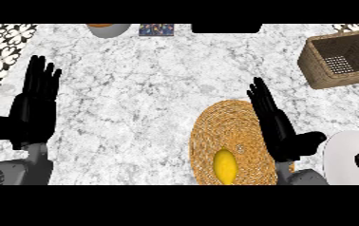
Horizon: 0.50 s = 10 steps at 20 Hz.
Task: Pick the lemon from the placemat and place it in the basket
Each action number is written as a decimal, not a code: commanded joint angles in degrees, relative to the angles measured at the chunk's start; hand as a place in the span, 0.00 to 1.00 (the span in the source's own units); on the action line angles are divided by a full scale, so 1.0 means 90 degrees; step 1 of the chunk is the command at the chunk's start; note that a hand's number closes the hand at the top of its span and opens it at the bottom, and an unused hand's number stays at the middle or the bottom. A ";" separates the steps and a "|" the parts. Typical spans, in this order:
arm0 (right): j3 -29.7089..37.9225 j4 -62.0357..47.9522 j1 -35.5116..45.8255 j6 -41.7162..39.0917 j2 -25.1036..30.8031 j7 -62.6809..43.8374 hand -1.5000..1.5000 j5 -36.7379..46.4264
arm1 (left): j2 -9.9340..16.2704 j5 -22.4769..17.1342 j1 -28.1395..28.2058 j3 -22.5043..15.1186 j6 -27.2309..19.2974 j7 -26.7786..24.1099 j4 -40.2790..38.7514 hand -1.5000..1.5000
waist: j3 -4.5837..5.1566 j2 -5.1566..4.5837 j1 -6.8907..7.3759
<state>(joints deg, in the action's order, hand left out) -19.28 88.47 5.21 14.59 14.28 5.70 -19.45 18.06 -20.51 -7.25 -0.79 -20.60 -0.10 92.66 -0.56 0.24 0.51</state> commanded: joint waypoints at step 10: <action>-0.0601 0.0644 0.0043 -0.3065 -0.0492 0.3862 0.00 0.0025 | 0.0899 0.1135 0.0007 -0.1149 0.0701 0.1066 -0.1006 0.50 | 0.0032 -0.0010 -0.0257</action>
<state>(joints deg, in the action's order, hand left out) -20.37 90.80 7.84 -10.13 13.30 27.58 -25.07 25.15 -12.24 -7.03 -8.71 -15.50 7.27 85.53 -0.47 -0.19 -0.94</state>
